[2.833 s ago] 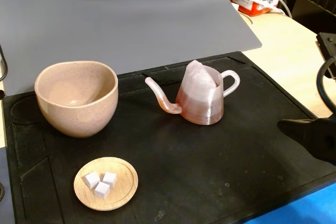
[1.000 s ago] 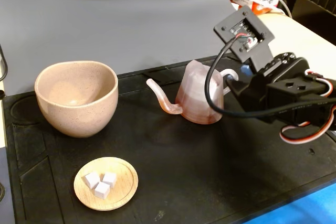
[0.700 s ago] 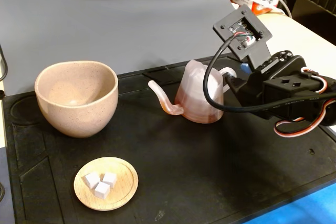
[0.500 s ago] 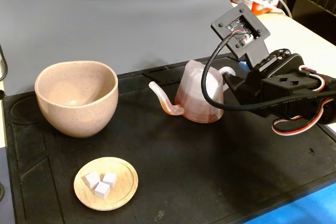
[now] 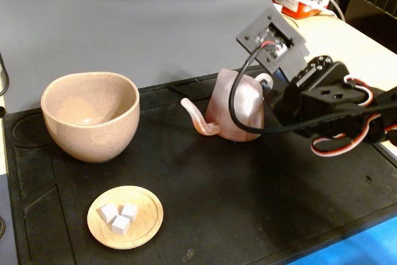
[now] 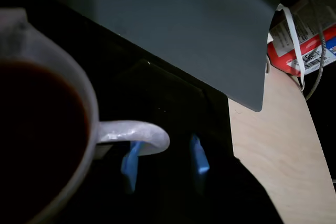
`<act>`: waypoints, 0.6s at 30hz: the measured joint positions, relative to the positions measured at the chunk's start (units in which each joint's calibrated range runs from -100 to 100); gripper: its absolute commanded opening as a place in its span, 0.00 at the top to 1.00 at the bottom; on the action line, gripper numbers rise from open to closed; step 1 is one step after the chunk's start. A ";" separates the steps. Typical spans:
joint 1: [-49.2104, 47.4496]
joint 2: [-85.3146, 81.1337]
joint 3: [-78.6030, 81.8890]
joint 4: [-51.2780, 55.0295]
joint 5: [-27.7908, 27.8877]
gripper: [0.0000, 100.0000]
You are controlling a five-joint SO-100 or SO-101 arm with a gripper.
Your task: Pick up a kettle and pour liquid into a cup.
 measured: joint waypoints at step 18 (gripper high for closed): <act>-0.08 3.34 -5.74 -0.18 -0.10 0.88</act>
